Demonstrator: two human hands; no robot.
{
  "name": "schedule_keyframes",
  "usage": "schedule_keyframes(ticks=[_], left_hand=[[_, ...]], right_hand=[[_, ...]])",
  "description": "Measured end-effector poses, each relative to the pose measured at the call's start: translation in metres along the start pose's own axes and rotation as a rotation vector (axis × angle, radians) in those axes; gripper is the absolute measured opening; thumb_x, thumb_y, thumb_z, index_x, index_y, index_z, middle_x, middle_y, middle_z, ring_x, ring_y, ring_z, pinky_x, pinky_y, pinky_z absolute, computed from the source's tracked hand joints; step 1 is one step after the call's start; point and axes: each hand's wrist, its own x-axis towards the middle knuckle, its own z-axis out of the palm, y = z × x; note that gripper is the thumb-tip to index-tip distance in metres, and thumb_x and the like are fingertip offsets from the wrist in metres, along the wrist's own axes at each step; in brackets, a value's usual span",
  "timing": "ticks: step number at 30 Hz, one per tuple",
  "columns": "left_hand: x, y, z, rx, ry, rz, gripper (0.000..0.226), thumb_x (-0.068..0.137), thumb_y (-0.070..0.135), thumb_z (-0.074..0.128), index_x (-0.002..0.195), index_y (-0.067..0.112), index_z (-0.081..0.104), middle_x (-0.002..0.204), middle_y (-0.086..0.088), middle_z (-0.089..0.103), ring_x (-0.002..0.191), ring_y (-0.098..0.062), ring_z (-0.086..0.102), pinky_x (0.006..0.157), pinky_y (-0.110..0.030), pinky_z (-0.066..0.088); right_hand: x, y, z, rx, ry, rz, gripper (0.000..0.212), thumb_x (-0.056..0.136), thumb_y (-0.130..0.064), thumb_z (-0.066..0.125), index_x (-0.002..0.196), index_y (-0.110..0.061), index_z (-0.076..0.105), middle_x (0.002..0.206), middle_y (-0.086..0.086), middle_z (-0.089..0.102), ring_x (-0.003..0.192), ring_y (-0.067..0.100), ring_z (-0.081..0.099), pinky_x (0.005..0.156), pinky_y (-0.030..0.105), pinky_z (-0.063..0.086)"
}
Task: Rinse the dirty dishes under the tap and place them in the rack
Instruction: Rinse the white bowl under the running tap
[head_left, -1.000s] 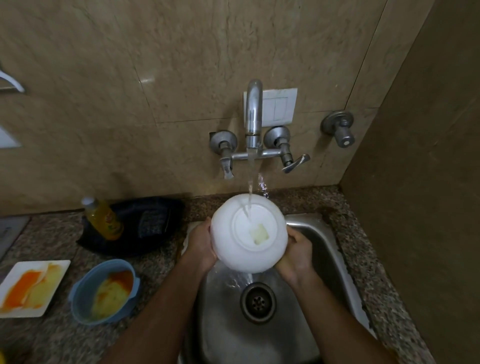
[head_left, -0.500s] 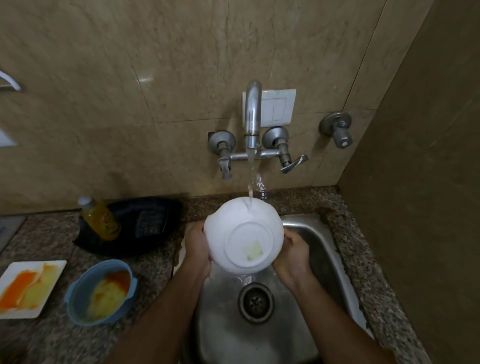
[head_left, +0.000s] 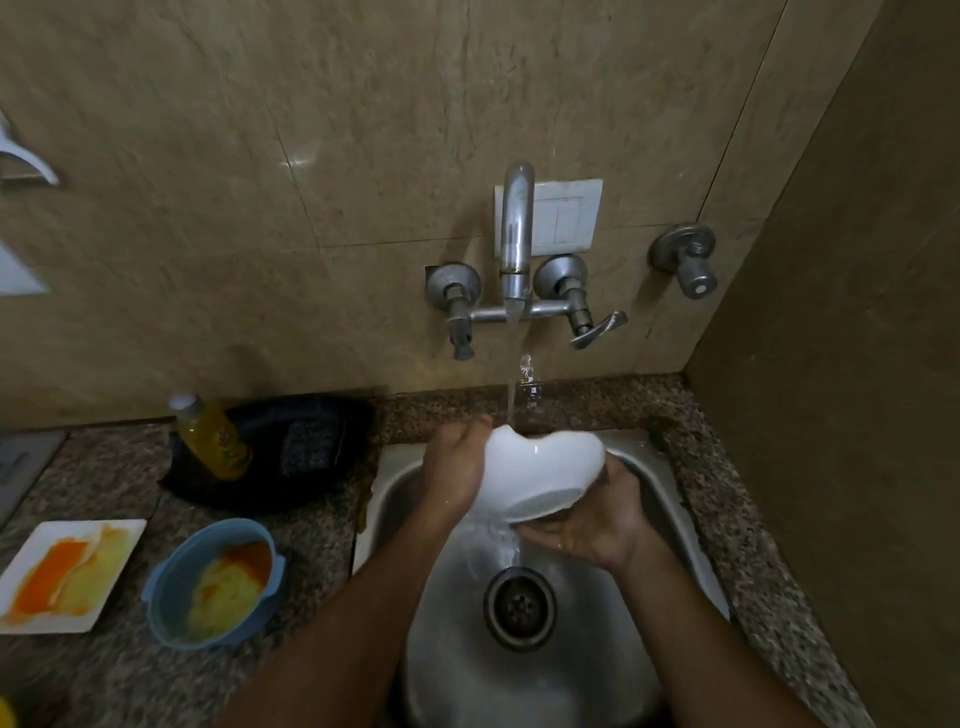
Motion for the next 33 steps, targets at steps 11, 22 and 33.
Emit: schedule_keyframes(ticks=[11,22,33], left_hand=[[0.009,-0.038,-0.025,-0.299,-0.305,-0.418,0.048,0.081,-0.001,0.057,0.128,0.011,0.058,0.119,-0.018,0.068,0.112,-0.041,0.062,0.096,-0.055,0.051],[0.002,-0.044,-0.01,-0.326,-0.35,-0.526,0.045,0.096,0.061,0.043,0.117,0.028,0.064,0.108,-0.006,0.075,0.104,-0.031,0.069,0.092,-0.054,0.054],[0.026,-0.03,-0.043,0.12,-0.171,-0.465,0.067,0.08,0.074,0.051,0.111,0.017,0.068,0.1,-0.012,0.074,0.089,-0.036,0.071,0.069,-0.057,0.059]], right_hand=[[-0.001,0.017,-0.004,0.056,0.013,-0.288,0.045,0.072,-0.005,0.037,0.105,-0.002,0.067,0.094,0.019,0.07,0.089,0.04,0.062,0.078,0.046,0.054],[-0.008,0.015,-0.011,-0.155,0.134,-0.405,0.032,0.082,-0.006,0.045,0.102,-0.005,0.07,0.097,0.017,0.072,0.084,0.036,0.066,0.079,0.052,0.054],[0.003,0.021,0.012,-0.791,0.257,-0.237,0.02,0.091,-0.003,0.046,0.097,-0.004,0.065,0.1,0.02,0.065,0.089,0.03,0.059,0.078,0.039,0.048]])
